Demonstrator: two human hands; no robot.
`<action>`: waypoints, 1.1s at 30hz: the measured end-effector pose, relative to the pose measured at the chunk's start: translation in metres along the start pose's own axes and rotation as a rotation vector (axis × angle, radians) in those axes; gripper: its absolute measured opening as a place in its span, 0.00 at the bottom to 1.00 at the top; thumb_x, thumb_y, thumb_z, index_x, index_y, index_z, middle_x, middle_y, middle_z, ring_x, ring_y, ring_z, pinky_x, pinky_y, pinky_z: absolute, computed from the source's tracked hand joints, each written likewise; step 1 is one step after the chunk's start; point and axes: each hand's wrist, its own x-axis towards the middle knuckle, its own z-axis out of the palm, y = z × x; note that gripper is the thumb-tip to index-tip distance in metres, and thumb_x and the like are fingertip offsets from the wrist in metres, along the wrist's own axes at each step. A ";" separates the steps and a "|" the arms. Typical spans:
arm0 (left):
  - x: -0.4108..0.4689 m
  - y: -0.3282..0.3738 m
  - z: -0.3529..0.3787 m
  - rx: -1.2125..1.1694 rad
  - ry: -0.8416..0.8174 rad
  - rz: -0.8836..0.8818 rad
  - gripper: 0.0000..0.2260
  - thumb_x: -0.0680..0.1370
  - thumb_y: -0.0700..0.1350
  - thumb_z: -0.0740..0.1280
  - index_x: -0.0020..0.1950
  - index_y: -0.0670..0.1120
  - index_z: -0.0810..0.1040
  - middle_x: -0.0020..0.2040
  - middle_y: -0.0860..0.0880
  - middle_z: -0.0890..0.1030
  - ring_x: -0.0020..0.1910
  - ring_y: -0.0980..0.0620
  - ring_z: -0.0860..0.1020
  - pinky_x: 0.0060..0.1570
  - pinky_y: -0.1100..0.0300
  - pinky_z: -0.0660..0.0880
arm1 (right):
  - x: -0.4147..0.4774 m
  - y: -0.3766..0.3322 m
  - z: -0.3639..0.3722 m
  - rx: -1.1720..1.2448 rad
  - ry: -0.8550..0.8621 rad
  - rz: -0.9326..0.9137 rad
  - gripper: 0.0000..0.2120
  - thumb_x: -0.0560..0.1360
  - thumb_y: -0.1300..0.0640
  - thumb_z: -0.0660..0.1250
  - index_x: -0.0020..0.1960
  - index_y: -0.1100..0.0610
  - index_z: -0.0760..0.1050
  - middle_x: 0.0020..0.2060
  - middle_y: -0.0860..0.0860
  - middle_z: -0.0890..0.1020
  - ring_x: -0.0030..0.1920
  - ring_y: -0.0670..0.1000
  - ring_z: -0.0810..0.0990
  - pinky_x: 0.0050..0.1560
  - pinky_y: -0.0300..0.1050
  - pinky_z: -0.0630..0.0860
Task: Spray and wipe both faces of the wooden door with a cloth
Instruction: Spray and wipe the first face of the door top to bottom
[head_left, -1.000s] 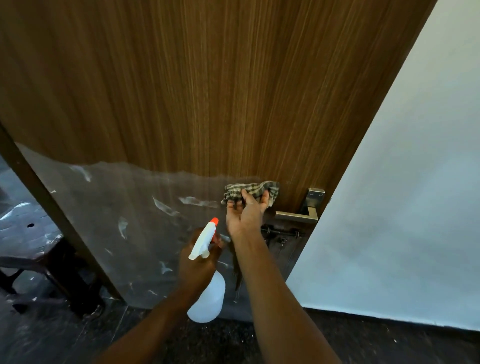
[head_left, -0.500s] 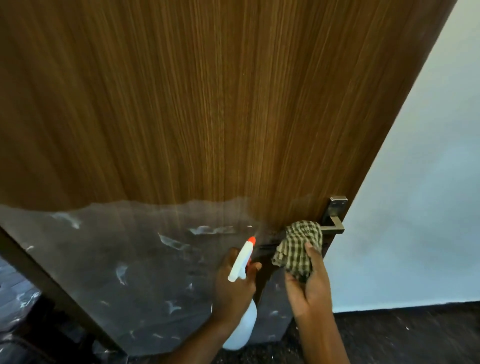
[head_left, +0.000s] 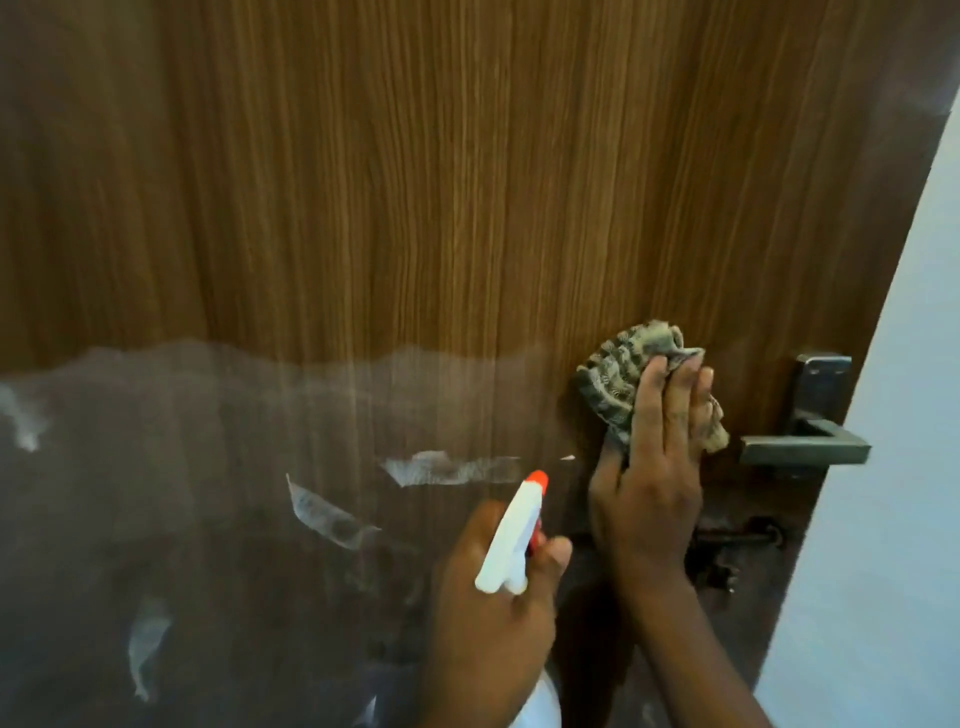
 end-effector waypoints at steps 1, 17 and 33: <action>0.002 -0.006 -0.002 0.002 -0.009 0.050 0.13 0.72 0.49 0.70 0.54 0.59 0.73 0.47 0.63 0.77 0.43 0.63 0.76 0.46 0.74 0.73 | -0.013 0.010 0.003 -0.033 -0.007 -0.081 0.33 0.79 0.60 0.61 0.80 0.60 0.53 0.79 0.63 0.57 0.81 0.60 0.51 0.80 0.54 0.49; -0.011 -0.056 -0.050 0.083 0.100 0.443 0.20 0.77 0.54 0.63 0.69 0.54 0.69 0.66 0.56 0.74 0.59 0.64 0.70 0.46 0.84 0.63 | -0.028 0.022 0.011 -0.207 -0.025 -0.411 0.31 0.81 0.44 0.52 0.79 0.60 0.62 0.79 0.63 0.57 0.74 0.66 0.65 0.65 0.64 0.71; -0.017 -0.047 -0.105 0.054 0.132 0.336 0.23 0.77 0.54 0.63 0.70 0.49 0.67 0.63 0.46 0.77 0.60 0.49 0.77 0.62 0.52 0.73 | -0.025 -0.005 0.017 -0.303 -0.003 -0.646 0.30 0.79 0.46 0.54 0.80 0.54 0.59 0.79 0.55 0.61 0.78 0.57 0.60 0.70 0.63 0.67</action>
